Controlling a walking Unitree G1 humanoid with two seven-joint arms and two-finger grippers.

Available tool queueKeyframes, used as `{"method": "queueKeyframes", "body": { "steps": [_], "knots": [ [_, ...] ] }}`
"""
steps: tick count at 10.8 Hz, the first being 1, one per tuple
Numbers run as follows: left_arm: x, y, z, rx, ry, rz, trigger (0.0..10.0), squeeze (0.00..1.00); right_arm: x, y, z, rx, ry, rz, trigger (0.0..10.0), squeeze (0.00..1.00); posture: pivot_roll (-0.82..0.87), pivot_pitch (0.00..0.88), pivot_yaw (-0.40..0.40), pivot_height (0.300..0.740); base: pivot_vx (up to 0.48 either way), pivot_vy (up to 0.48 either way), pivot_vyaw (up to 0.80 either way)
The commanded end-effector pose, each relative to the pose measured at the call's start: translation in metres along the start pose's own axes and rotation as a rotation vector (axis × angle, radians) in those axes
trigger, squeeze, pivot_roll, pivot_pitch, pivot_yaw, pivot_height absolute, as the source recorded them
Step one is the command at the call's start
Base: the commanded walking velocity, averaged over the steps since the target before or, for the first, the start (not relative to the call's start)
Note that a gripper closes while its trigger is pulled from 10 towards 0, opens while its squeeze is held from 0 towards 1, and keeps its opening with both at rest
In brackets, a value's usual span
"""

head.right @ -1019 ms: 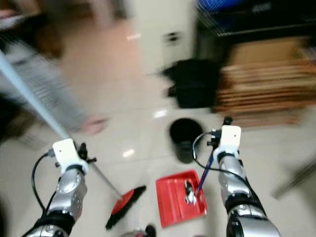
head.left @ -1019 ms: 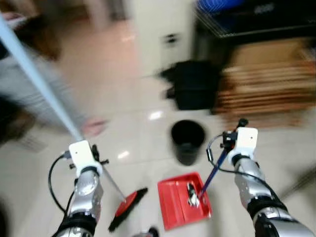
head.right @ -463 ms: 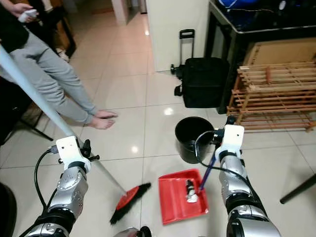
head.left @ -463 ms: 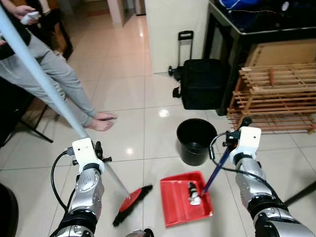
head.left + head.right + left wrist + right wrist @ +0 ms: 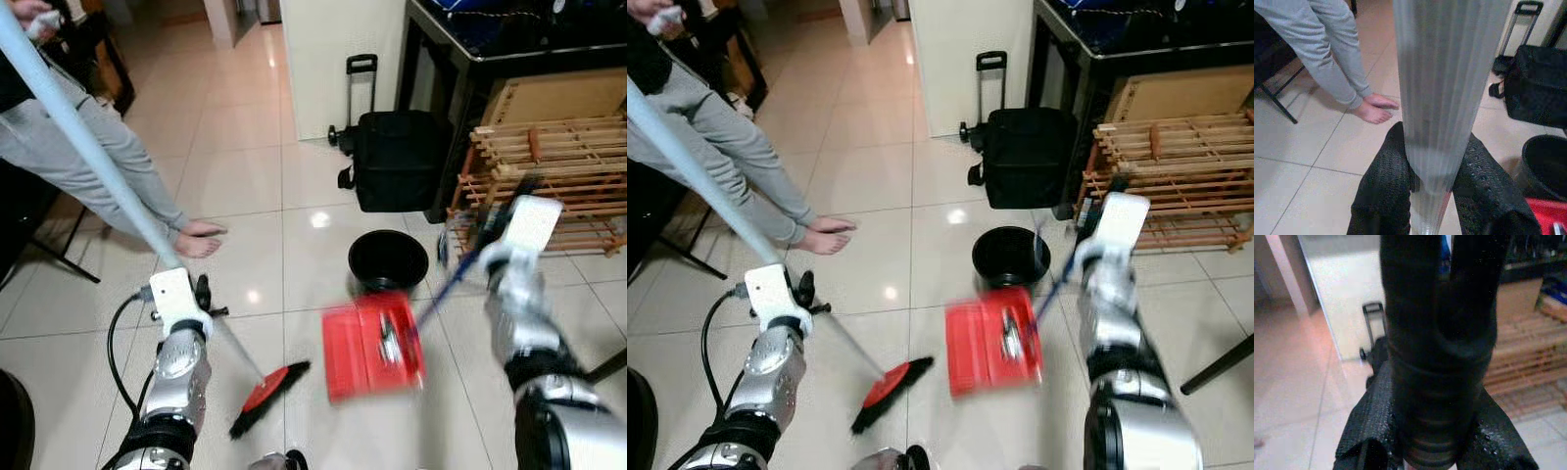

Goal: Sweep floor

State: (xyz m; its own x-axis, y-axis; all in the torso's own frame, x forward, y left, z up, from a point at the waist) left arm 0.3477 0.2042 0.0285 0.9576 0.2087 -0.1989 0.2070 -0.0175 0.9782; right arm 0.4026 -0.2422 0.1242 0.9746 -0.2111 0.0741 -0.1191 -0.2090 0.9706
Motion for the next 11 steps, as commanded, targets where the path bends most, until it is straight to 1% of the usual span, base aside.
{"method": "queueKeyframes", "body": {
  "steps": [1,2,3,4,5,6,7,8,9,10,11],
  "knots": [
    [0.005,0.022,-0.008,0.011,0.008,0.072,10.0,0.0,0.006,0.017,-0.006,0.033,0.01,0.057,10.0,0.0,-0.16,0.036,0.138,0.74,0.0,0.0,0.0],
    [0.005,0.032,-0.016,0.049,0.017,0.096,10.0,0.0,0.008,0.029,-0.012,0.044,0.034,0.096,10.0,0.0,-0.16,0.035,0.138,0.74,0.0,0.0,0.0],
    [0.002,0.039,-0.02,0.059,0.017,0.109,10.0,0.0,0.007,0.035,-0.019,0.044,0.062,0.117,10.0,0.0,-0.16,0.034,0.139,0.74,0.0,0.0,0.0],
    [-0.001,0.042,-0.018,0.094,-0.01,0.126,10.0,0.0,0.004,0.034,-0.024,0.05,0.084,0.116,10.0,0.0,-0.16,0.034,0.138,0.74,0.0,0.0,0.0],
    [-0.005,0.038,-0.011,0.12,-0.075,0.139,10.0,0.0,0.0,0.023,-0.03,0.038,0.106,0.09,10.0,0.0,-0.16,0.032,0.135,0.74,0.0,0.0,0.0],
    [-0.006,0.031,-0.012,0.087,-0.056,0.108,10.0,0.0,-0.002,0.015,-0.031,0.034,0.107,0.066,10.0,0.0,-0.16,0.031,0.133,0.74,0.0,0.0,0.0],
    [-0.008,0.03,-0.004,0.032,-0.07,0.093,10.0,0.0,-0.007,0.002,-0.03,0.01,0.112,0.023,10.0,0.0,-0.16,0.033,0.129,0.74,0.0,0.0,0.0],
    [-0.009,0.029,0.005,0.026,-0.09,0.09,10.0,0.0,-0.012,-0.009,-0.024,-0.016,0.111,-0.016,10.0,0.0,-0.17,0.04,0.124,0.74,0.0,0.0,0.0],
    [-0.01,0.023,0.012,0.042,-0.113,0.085,10.0,0.0,-0.018,-0.024,-0.016,-0.043,0.094,-0.065,10.0,0.0,-0.17,0.043,0.124,0.74,0.0,0.0,0.0],
    [-0.009,0.012,0.013,0.044,-0.114,0.053,10.0,0.0,-0.024,-0.041,-0.012,-0.065,0.088,-0.119,10.0,0.0,-0.17,0.045,0.125,0.74,0.0,0.0,0.0],
    [-0.008,-0.002,0.008,0.068,-0.098,0.005,10.0,0.0,-0.032,-0.059,-0.007,-0.057,0.065,-0.185,10.0,0.0,-0.17,0.048,0.126,0.74,0.0,0.0,0.0]
  ]
}}
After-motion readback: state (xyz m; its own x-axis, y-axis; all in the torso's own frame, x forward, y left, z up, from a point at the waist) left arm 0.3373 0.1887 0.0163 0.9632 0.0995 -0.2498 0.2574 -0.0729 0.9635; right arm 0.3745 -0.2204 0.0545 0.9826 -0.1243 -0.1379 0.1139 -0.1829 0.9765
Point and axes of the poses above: a point about 5 cm out from each wrist's last joint towards the gripper, its own x axis pointing out of the wrist towards the gripper, its own y axis along the axis of the wrist's last joint, z = x × y, the point moved 5 cm from there along x, pointing out of the wrist towards the gripper, and after that the axes turned 10 degrees about x, right-handed, at the moved point
